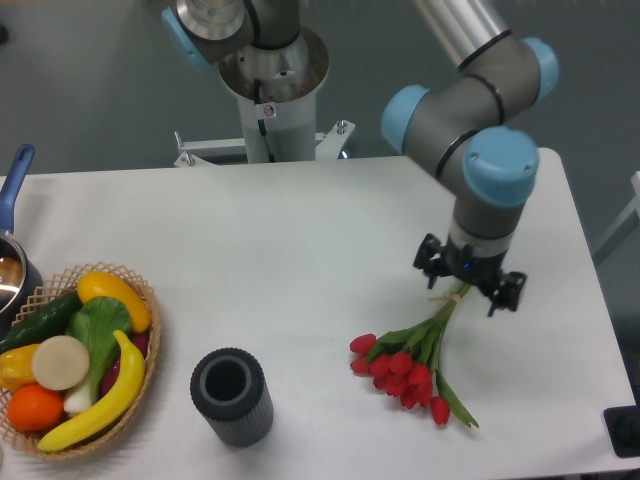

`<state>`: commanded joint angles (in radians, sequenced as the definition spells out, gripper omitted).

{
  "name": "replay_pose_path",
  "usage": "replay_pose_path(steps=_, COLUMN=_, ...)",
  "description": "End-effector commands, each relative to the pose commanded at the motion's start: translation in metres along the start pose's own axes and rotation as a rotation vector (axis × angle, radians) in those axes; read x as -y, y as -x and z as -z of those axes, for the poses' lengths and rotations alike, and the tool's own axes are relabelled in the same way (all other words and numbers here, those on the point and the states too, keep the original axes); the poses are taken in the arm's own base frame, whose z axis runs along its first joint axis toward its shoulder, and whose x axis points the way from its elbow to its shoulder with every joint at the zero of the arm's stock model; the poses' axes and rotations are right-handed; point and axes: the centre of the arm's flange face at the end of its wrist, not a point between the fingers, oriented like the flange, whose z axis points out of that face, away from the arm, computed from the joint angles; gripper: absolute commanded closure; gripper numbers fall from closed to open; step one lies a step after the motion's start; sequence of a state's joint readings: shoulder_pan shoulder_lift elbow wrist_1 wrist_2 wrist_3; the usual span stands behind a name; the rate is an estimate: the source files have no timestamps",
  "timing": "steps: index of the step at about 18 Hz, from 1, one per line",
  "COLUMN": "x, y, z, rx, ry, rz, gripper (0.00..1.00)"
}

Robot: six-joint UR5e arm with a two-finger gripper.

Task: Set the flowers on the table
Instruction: 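Open the gripper to release the tulips onto the table and lift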

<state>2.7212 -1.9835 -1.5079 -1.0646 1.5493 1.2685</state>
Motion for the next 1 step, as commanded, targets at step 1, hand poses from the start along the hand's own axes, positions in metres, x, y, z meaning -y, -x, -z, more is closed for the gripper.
replay_pose_path(steps=1, x=-0.0039, y=0.0011, z=0.0008, rx=0.002, ry=0.000, rz=0.003, gripper=0.00)
